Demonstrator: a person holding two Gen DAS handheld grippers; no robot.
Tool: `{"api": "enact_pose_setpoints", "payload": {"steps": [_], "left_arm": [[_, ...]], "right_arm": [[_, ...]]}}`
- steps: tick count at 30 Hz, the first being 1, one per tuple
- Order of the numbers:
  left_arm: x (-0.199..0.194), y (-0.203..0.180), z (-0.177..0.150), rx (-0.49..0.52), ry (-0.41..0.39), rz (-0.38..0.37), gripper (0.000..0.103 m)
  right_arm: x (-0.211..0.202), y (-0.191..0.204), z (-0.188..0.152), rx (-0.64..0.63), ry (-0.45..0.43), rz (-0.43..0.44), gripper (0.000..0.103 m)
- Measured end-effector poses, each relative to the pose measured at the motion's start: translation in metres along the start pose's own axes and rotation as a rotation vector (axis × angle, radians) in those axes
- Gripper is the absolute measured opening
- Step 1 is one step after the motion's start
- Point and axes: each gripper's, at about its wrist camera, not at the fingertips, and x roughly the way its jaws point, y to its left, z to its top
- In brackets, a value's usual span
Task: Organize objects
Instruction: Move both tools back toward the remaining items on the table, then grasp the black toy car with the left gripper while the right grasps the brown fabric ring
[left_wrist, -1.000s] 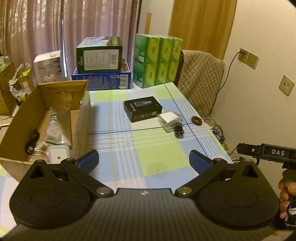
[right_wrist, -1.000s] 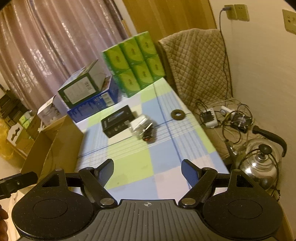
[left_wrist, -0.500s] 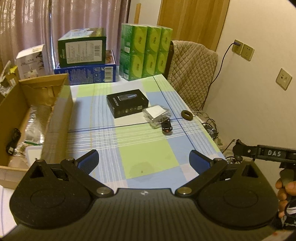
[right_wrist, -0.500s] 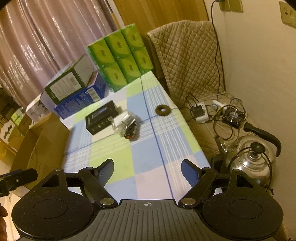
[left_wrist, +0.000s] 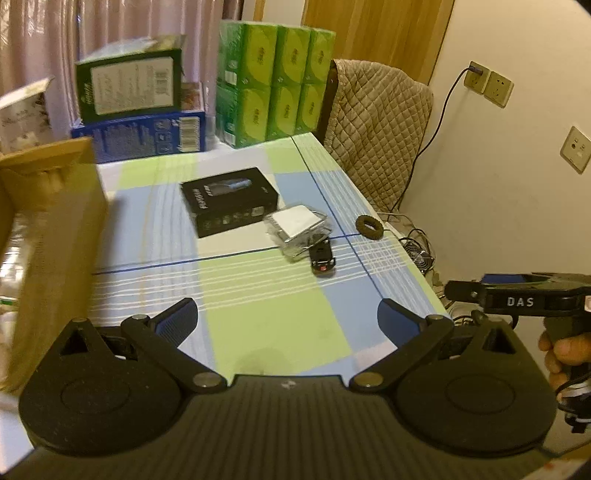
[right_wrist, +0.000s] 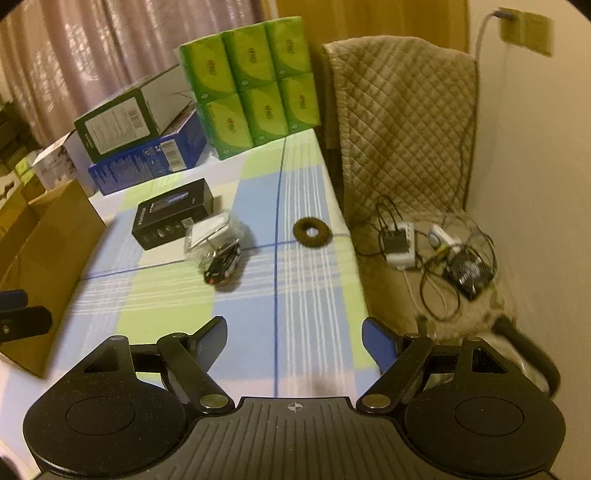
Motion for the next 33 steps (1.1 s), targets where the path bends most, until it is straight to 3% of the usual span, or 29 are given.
{"api": "enact_pose_setpoints", "payload": {"steps": [12,14,18,21,23,24,28,33], "left_arm": [[0.115,-0.020,0.007,0.008,0.035,-0.037,0.084],[0.130,-0.021,0.010,0.001,0.040,-0.050,0.074],[0.160,-0.023,0.017,-0.009,0.053,-0.069,0.064],[0.180,-0.022,0.021,-0.025,0.078,-0.080,0.051],[0.191,-0.022,0.022,-0.028,0.105,-0.095,0.031],[0.194,-0.022,0.023,-0.029,0.111,-0.095,0.028],[0.200,-0.025,0.025,-0.015,0.108,-0.093,0.027],[0.189,-0.021,0.019,0.006,0.123,-0.098,0.027]], "right_arm": [[0.089,-0.033,0.026,-0.130,-0.020,0.059,0.076],[0.099,-0.037,0.031,-0.146,-0.025,0.066,0.072],[0.117,-0.040,0.038,-0.191,-0.036,0.073,0.068],[0.128,-0.042,0.044,-0.213,-0.047,0.080,0.067],[0.135,-0.043,0.048,-0.226,-0.055,0.081,0.067],[0.138,-0.042,0.050,-0.232,-0.058,0.082,0.067],[0.154,-0.040,0.057,-0.260,-0.057,0.077,0.066],[0.175,-0.030,0.059,-0.294,-0.030,0.068,0.053]]}}
